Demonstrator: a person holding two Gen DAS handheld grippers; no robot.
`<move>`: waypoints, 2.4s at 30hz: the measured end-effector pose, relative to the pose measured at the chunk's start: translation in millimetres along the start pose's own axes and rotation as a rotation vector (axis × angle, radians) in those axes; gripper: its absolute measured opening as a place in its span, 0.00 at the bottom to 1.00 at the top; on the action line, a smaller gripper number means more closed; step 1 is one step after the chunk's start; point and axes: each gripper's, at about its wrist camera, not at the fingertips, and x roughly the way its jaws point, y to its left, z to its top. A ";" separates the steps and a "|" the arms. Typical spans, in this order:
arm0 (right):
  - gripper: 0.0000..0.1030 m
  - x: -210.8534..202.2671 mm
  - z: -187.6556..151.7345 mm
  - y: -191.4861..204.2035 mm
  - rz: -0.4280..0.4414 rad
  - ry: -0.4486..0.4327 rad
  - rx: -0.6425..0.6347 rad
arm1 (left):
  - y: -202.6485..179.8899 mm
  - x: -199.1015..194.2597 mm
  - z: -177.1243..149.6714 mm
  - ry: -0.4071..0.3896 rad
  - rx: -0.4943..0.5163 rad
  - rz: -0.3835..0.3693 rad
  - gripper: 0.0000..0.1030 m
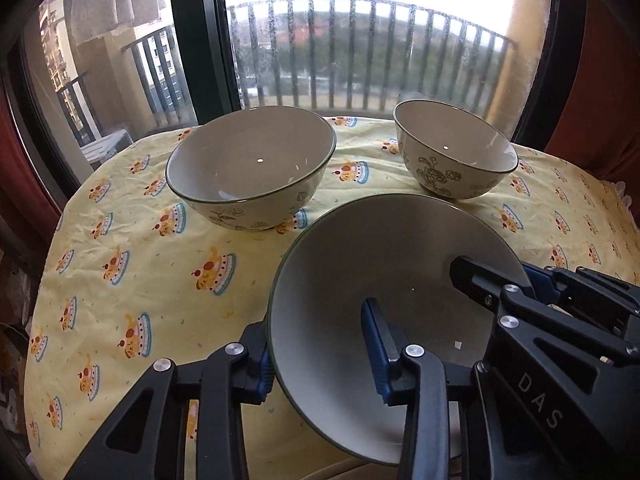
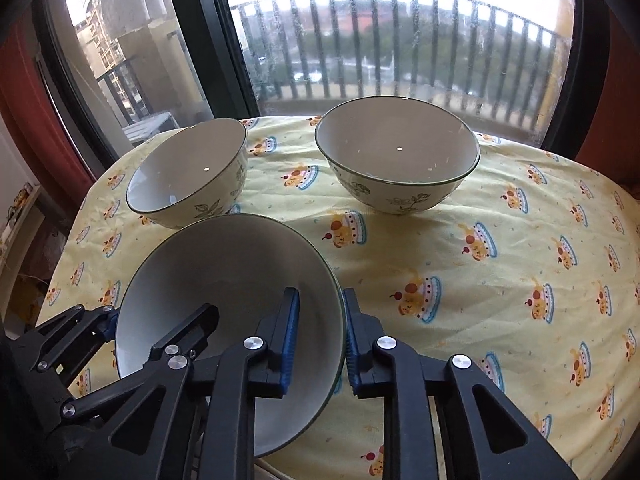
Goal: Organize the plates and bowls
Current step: 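Lift the large cream bowl with both grippers and carry it past the plate stack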
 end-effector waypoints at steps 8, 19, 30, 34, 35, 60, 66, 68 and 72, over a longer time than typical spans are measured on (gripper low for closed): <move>0.22 -3.7 -0.1 -0.8 -0.015 -0.002 -0.009 | -3.4 -4.7 0.5 -0.007 0.004 0.013 0.37; 0.22 -46.2 -7.5 -17.2 -0.043 -0.064 0.004 | -29.4 -38.0 -1.9 -0.066 0.033 -0.006 0.37; 0.22 -101.7 -29.9 -40.3 -0.065 -0.122 0.032 | -62.4 -80.3 -16.4 -0.123 0.068 -0.038 0.37; 0.22 -122.7 -43.0 -51.3 -0.080 -0.146 0.044 | -76.3 -94.9 -26.2 -0.142 0.078 -0.052 0.37; 0.22 -127.1 -46.6 -54.2 -0.079 -0.150 0.049 | -79.7 -97.6 -28.7 -0.144 0.081 -0.053 0.37; 0.22 -178.5 -162.2 -123.9 -0.113 -0.127 0.171 | -163.5 -120.7 -111.9 -0.092 0.174 -0.116 0.37; 0.22 -164.7 -179.6 -138.9 -0.111 -0.079 0.199 | -174.1 -103.2 -125.9 -0.033 0.160 -0.128 0.37; 0.22 -158.8 -184.0 -143.7 -0.108 -0.058 0.206 | -177.5 -97.3 -129.4 -0.017 0.160 -0.128 0.37; 0.22 -152.9 -187.7 -149.7 -0.097 -0.051 0.213 | -183.5 -96.3 -134.6 -0.046 0.170 -0.101 0.37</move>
